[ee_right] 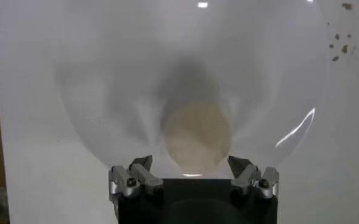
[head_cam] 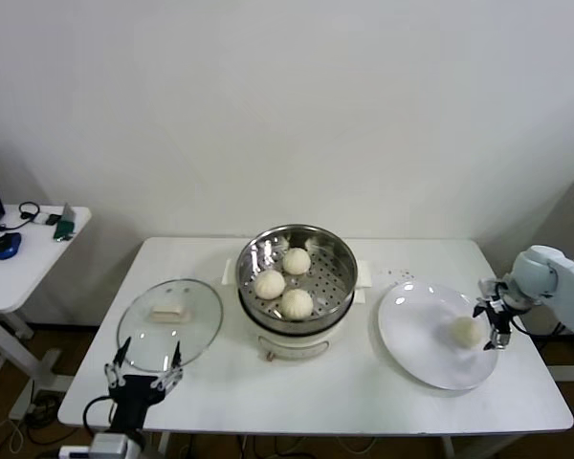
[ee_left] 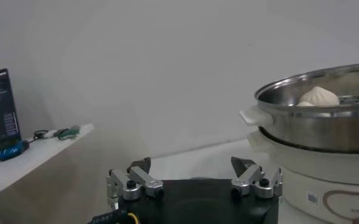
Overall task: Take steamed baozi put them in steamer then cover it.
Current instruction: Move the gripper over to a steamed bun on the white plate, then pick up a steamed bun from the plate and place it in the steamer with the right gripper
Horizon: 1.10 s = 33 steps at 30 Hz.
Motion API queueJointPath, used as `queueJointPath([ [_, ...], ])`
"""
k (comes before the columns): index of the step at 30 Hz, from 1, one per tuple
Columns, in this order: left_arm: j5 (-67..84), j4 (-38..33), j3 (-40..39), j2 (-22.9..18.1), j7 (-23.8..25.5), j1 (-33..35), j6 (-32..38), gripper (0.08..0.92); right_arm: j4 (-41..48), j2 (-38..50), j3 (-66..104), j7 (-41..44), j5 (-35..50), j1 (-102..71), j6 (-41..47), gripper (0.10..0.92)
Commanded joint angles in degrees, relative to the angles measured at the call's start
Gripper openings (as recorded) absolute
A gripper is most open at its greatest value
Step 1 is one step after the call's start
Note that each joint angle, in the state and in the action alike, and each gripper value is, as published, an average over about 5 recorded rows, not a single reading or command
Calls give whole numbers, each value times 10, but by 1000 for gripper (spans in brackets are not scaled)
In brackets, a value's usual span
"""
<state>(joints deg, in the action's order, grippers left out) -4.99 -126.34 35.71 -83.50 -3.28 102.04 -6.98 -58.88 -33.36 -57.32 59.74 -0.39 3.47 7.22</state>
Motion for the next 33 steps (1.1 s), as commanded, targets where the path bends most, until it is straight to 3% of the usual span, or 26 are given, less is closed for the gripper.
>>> queueJointPath([
  [1, -2, 1, 1, 1, 0, 0, 0, 823, 49, -41, 23, 4, -16, -21, -5, 823],
  [14, -2, 3, 1, 1, -1, -2, 0, 823, 52, -55, 2, 13, -9, -8, -5, 820],
  [26, 1, 7, 4, 1, -1, -8, -1, 823, 53, -52, -19, 21, 15, 22, -6, 674],
  [33, 1, 9, -1, 1, -1, -10, -1, 823, 39, -52, -104, 16, 106, 124, 11, 655],
])
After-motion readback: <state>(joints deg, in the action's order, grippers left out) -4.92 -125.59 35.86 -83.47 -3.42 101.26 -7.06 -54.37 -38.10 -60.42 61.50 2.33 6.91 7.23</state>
